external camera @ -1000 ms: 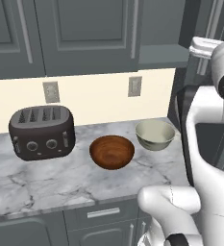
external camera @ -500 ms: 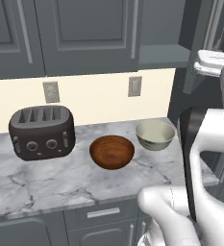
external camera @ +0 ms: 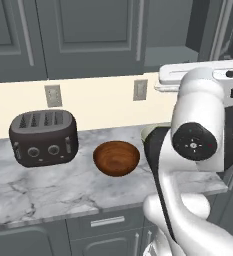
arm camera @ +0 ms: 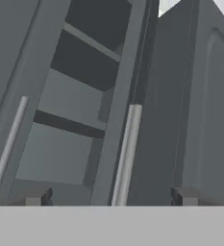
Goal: Open the cabinet. Pick the bowls from the counter and place them in the cabinet. Then close the cabinet.
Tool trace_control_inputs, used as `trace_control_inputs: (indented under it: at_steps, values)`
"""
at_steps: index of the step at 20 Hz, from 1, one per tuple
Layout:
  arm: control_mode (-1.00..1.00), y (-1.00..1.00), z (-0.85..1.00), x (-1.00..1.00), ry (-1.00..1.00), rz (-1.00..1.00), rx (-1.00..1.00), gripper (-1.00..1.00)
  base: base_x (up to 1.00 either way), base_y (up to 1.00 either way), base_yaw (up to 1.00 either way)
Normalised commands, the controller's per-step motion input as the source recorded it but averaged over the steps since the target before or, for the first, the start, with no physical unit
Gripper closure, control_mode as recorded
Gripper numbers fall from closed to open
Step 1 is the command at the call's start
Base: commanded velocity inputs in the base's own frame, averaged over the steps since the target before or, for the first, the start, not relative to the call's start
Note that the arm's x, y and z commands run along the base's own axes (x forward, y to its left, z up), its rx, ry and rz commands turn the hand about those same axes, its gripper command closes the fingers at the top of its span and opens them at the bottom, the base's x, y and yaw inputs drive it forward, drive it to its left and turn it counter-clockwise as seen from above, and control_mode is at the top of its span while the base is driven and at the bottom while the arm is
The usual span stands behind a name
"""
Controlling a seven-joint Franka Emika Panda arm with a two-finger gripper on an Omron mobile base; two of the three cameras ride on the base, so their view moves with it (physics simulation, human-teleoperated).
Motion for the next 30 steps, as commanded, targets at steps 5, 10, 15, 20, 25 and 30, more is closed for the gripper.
trace_control_inputs:
  at_steps: [5,10,15,20,25,30]
  values:
    - [-1.0,0.05,0.0,0.9,0.06,-0.13,-0.02,-1.0,0.0,0.0,0.0]
    - [-1.0,-0.17,0.0,1.0,0.11,-0.07,0.0,-1.0,0.0,0.0,0.0]
    - [-1.0,-0.41,0.0,0.78,0.13,-0.03,0.02,-1.0,0.0,0.0,0.0]
    - [-1.0,-0.67,0.0,0.03,0.15,-0.06,0.05,-1.0,0.0,0.0,0.0]
    - [-1.0,-0.91,-0.01,-0.2,0.1,-0.12,0.06,-1.0,0.0,0.0,0.0]
    - [-1.0,-0.96,0.0,-0.39,0.0,-0.11,0.05,-1.0,0.0,0.0,0.0]
